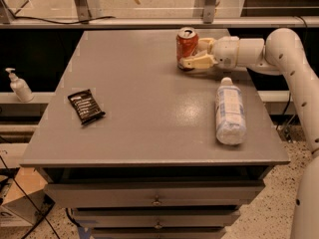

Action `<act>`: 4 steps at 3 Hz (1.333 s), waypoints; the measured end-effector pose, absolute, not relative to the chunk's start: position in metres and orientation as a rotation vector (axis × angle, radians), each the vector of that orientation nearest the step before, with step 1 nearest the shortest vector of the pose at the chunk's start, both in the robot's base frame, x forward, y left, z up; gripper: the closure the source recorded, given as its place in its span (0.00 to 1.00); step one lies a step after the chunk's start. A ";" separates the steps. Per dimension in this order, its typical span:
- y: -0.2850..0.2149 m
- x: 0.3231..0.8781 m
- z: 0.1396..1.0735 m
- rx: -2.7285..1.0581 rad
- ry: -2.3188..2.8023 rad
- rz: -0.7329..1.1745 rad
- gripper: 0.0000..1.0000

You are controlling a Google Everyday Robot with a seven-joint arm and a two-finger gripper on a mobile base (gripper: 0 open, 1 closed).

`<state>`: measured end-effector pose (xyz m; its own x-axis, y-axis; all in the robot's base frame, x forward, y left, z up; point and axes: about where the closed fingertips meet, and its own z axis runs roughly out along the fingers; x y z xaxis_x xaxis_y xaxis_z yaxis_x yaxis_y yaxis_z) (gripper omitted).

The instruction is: Place coke can upright

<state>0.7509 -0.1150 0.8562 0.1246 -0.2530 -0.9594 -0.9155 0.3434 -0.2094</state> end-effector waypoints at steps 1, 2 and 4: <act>-0.120 0.749 0.854 -1.136 1.403 0.692 0.38; -0.123 0.747 0.859 -1.129 1.409 0.688 0.14; -0.119 0.747 0.858 -1.133 1.407 0.693 0.00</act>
Offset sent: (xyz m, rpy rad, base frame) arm -0.0078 -0.0211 0.0103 0.0112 0.0109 -0.0464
